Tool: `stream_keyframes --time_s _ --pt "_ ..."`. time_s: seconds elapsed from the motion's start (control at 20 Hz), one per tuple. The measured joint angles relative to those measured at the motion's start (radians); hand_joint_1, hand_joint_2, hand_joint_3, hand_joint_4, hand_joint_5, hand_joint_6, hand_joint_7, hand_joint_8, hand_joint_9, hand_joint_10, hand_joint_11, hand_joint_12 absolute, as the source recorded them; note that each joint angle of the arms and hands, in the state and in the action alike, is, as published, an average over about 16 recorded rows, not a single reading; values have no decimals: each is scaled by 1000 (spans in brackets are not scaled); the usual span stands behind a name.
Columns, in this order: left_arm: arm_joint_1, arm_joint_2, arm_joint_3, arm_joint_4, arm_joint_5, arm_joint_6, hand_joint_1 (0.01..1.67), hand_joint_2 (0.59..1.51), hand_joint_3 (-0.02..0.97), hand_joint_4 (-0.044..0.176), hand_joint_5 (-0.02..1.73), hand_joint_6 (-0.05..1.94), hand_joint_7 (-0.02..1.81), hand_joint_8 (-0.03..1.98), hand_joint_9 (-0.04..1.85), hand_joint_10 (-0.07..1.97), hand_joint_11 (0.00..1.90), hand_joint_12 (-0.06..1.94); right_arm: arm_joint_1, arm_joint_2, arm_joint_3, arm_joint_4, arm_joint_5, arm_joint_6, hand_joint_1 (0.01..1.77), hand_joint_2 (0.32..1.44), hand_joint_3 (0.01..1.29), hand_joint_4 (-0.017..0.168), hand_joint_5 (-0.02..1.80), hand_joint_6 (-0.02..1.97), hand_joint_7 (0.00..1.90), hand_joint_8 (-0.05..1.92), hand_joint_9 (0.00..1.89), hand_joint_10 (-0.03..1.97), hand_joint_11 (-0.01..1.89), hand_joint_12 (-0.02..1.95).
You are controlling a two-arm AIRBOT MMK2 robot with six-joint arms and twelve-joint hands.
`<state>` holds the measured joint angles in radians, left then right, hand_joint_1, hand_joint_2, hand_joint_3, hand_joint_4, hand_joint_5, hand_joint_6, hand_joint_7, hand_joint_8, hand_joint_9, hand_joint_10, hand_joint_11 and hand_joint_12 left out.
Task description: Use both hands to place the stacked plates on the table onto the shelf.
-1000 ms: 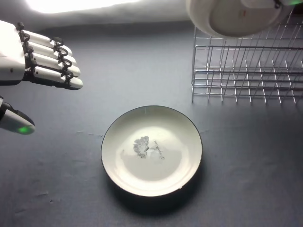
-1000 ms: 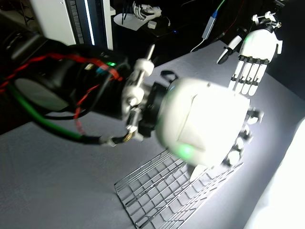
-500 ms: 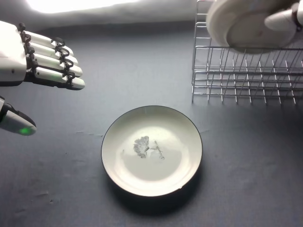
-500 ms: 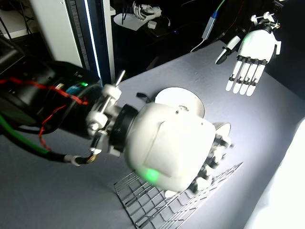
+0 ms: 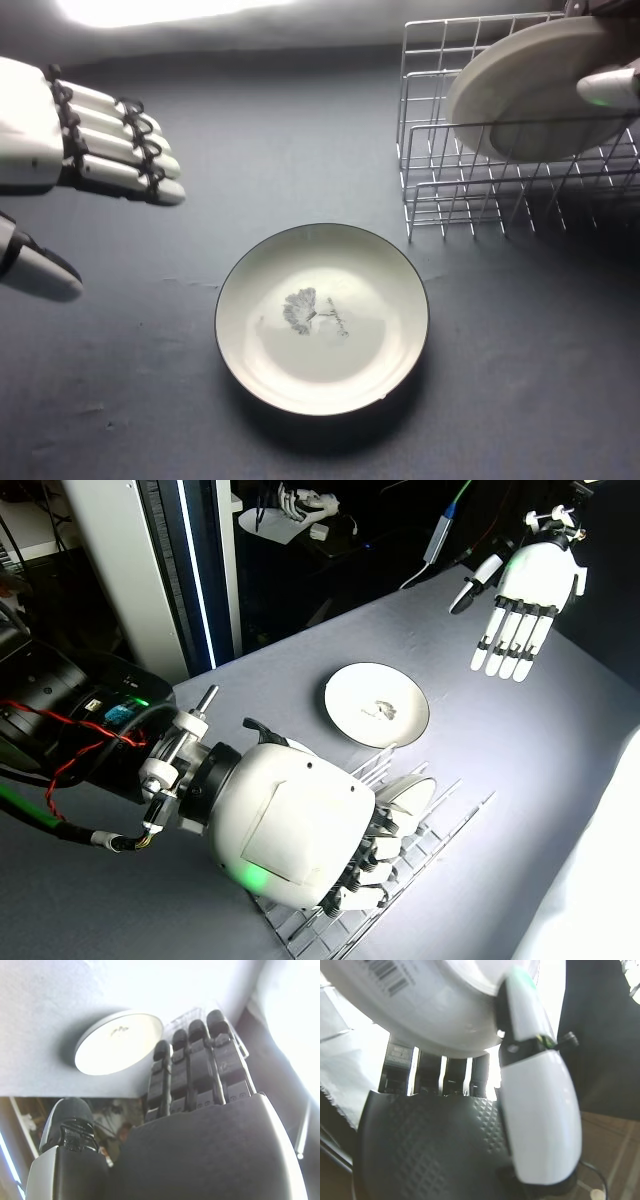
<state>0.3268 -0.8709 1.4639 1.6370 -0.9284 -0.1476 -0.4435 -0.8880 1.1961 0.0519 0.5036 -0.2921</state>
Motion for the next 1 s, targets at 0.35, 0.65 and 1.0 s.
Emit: stream_keyframes --time_s 0.35,0.65,1.0 --pt "51 -13 -43 -19 -2 -21 15 1190 3 3 210 7 202 -1 196 9 174 94 23 2 1 -107 14 0 1017 1093 14 -4 400 325 469 159 363 385 179 1078" --pt "114 -39 -76 -47 16 -13 15 1192 3 2 206 7 195 -1 190 9 173 89 79 -1 -6 -324 36 1 794 1061 14 -3 157 66 194 30 124 158 26 573" --pt "185 -73 -91 -80 55 8 16 1193 3 2 196 7 187 -1 185 7 177 89 96 -1 -30 -682 105 3 654 987 14 0 19 16 20 25 18 -12 12 46"
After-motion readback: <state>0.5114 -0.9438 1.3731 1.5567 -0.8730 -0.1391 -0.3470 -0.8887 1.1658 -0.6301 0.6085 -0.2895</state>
